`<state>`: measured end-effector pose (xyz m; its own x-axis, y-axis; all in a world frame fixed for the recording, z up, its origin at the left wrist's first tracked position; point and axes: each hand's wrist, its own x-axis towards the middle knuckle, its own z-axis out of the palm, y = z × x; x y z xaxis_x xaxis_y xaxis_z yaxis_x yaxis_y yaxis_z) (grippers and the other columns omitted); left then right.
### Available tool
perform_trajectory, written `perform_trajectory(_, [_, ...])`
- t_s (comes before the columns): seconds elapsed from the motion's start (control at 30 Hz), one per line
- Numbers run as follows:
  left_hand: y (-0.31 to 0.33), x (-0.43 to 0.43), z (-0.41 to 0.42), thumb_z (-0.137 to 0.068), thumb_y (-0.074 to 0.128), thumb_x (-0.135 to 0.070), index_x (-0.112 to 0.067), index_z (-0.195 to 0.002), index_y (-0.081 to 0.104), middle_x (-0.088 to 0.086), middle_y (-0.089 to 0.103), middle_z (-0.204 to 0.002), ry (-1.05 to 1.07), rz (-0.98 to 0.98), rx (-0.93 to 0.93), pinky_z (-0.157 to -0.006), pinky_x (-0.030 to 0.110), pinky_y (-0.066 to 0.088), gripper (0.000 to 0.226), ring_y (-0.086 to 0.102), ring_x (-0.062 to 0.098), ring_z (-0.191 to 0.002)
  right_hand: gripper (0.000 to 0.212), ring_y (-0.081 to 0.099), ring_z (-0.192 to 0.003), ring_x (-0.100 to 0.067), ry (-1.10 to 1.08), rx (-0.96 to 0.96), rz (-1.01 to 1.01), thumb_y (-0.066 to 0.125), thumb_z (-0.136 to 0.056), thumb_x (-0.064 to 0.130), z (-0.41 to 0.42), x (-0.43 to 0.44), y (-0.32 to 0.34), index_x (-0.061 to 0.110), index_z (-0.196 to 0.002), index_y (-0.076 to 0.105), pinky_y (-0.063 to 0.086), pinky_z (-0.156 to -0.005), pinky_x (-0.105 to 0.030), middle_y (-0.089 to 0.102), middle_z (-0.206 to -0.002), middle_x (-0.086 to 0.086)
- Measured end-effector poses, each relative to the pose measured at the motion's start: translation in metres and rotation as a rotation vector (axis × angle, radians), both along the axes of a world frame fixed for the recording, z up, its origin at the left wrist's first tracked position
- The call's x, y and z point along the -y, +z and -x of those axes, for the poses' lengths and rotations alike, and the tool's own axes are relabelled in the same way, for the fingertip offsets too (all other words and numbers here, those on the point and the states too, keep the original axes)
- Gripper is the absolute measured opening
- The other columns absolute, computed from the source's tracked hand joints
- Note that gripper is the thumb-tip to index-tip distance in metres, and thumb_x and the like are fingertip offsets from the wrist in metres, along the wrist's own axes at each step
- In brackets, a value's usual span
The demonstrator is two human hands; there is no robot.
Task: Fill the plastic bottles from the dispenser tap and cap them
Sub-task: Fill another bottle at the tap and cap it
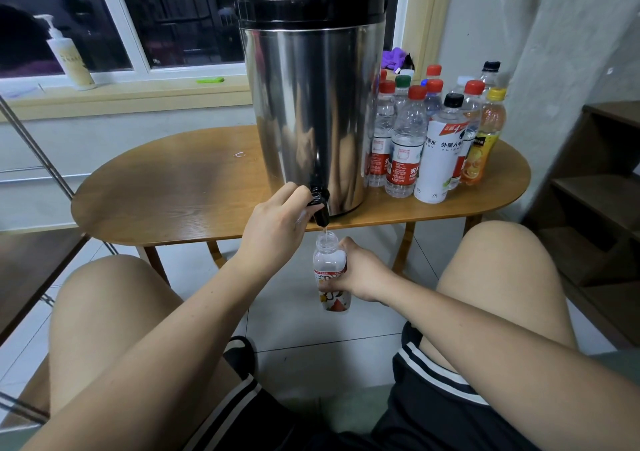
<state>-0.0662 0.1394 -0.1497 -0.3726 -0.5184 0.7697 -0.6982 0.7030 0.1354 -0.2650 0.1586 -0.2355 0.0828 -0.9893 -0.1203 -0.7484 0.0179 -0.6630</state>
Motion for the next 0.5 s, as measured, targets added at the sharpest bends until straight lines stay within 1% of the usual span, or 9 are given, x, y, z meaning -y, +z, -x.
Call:
perform_trajectory(0.13, [0.0007, -0.0001, 0.0002, -0.105, 0.067, -0.023, -0.001, -0.094, 0.058, 0.008, 0.051, -0.085, -0.002, 0.002, 0.001, -0.044, 0.045, 0.043, 0.026, 0.042, 0.035, -0.063, 0.083, 0.066, -0.11, -0.023, 0.0, -0.001, -0.003, 0.098, -0.072, 0.047, -0.0001, -0.0004, 0.0005, 0.024, -0.133, 0.047, 0.057, -0.089, -0.038, 0.069, -0.125, 0.002])
perform_trajectory(0.27, [0.0, 0.0007, 0.0001, -0.106, 0.067, -0.022, 0.0, -0.097, 0.06, 0.007, 0.051, -0.086, 0.006, -0.006, 0.004, -0.045, 0.043, 0.043, 0.024, 0.042, 0.034, -0.064, 0.082, 0.067, -0.11, -0.024, -0.002, 0.001, -0.01, 0.098, -0.072, 0.048, 0.0, 0.0005, 0.0012, 0.026, -0.132, 0.047, 0.057, -0.087, -0.038, 0.068, -0.124, 0.002])
perform_trajectory(0.5, [-0.0001, 0.0012, 0.0003, -0.106, 0.064, -0.023, 0.0, -0.102, 0.063, 0.008, 0.053, -0.087, 0.011, -0.008, 0.018, -0.046, 0.043, 0.044, 0.024, 0.044, 0.032, -0.064, 0.083, 0.067, -0.111, -0.024, -0.002, 0.001, -0.003, 0.099, -0.071, 0.048, -0.0002, 0.0015, -0.0002, 0.026, -0.133, 0.047, 0.059, -0.09, -0.04, 0.068, -0.125, 0.002])
